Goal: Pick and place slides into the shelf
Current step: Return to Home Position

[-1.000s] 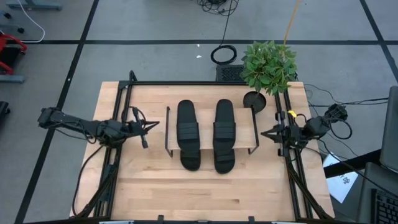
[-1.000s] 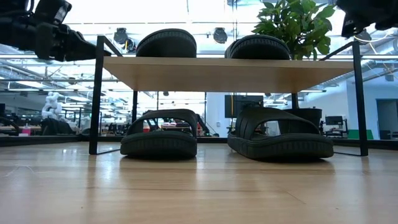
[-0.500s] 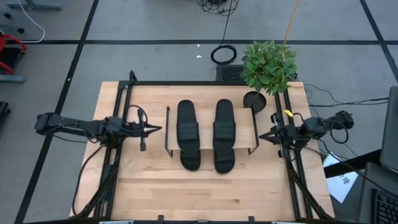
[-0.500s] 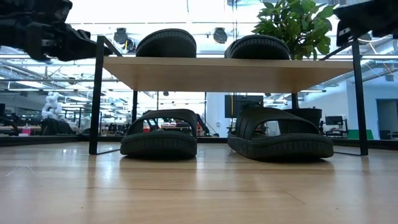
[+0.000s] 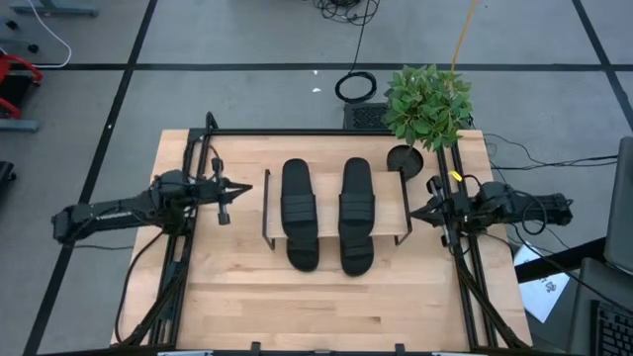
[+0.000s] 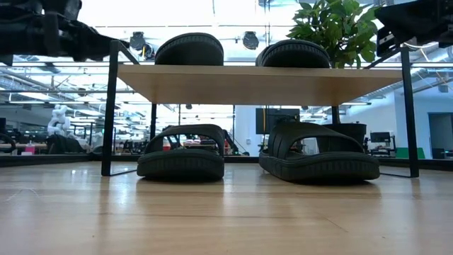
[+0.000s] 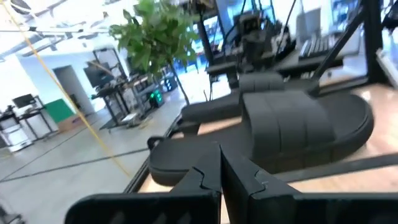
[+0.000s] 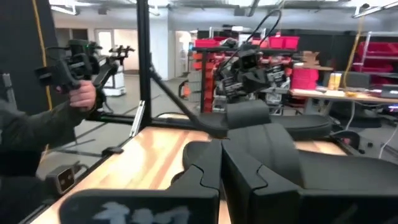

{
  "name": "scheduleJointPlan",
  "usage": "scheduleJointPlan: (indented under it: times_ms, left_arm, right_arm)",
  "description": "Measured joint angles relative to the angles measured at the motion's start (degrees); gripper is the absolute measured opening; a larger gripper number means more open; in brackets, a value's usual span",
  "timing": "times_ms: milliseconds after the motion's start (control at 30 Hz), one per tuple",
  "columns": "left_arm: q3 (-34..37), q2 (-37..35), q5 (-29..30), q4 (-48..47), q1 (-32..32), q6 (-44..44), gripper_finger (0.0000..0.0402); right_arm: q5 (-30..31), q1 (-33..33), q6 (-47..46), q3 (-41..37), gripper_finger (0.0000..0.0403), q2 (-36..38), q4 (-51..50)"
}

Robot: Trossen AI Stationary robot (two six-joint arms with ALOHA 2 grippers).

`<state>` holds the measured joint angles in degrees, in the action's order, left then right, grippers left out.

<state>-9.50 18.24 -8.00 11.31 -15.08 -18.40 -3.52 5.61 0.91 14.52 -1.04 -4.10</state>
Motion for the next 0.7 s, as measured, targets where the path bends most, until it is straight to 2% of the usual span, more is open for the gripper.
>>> scheduleJointPlan:
  times_ms: [133,300,500,700]
  left_arm:
    - [0.0,-6.2,-1.6,-5.1,-1.7,1.2,0.0002]
    - [0.0,-18.1,-1.2,-15.6,-1.9,1.2,0.0001]
    - [-0.4,-15.5,-1.6,-16.3,-1.8,4.2,0.0]
    - [-0.4,-16.6,-10.8,-14.5,0.4,6.6,0.0]
  right_arm:
    - [0.5,-0.7,-0.2,0.0,0.0,0.0,0.4]
    - [0.4,-0.7,-0.7,0.0,0.0,0.0,0.4]
    - [0.5,-0.8,-0.4,0.0,0.0,0.3,-0.2]
    - [0.4,-0.8,-1.4,-0.1,0.0,0.4,-3.1]
